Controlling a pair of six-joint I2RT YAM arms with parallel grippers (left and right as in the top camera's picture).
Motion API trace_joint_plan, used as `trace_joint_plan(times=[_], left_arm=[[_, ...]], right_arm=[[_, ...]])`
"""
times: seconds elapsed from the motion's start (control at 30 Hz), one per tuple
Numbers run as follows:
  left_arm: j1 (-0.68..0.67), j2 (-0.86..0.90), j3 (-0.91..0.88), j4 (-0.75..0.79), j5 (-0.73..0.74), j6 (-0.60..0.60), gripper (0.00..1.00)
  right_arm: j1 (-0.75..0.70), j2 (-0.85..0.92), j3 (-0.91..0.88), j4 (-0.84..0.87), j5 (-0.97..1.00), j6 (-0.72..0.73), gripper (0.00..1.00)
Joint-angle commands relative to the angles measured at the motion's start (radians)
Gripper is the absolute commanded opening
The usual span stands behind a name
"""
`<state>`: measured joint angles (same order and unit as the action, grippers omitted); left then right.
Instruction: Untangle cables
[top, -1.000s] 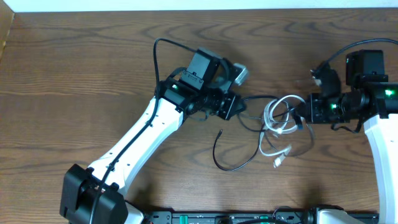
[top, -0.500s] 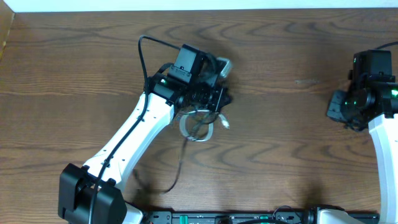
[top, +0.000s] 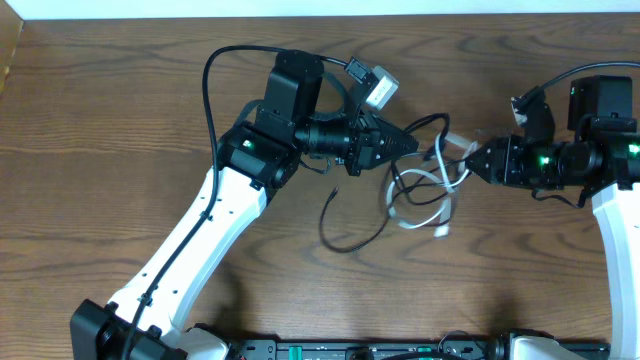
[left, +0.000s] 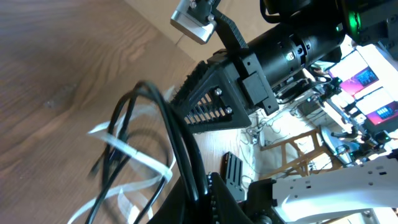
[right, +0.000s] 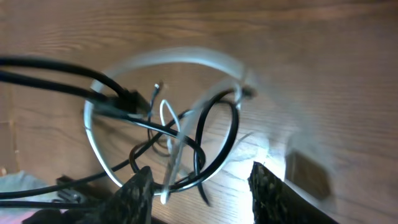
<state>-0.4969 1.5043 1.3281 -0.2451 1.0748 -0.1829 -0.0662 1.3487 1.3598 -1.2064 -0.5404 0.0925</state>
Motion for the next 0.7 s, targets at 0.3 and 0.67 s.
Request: trace_joint_plan(times=[0.3,0.67], left_arm=[[0.0,-0.023,0.011,0.0,-0.076,-0.095,0.08],[0.0,-0.079,0.011,0.0,-0.127,-0.13,0.08]], right_arm=[[0.141,0.017,-0.055,0.116,-0.065,-0.018,0.55],[0.264,0.08,-0.19,0.346,-0.058,0.084,0.53]])
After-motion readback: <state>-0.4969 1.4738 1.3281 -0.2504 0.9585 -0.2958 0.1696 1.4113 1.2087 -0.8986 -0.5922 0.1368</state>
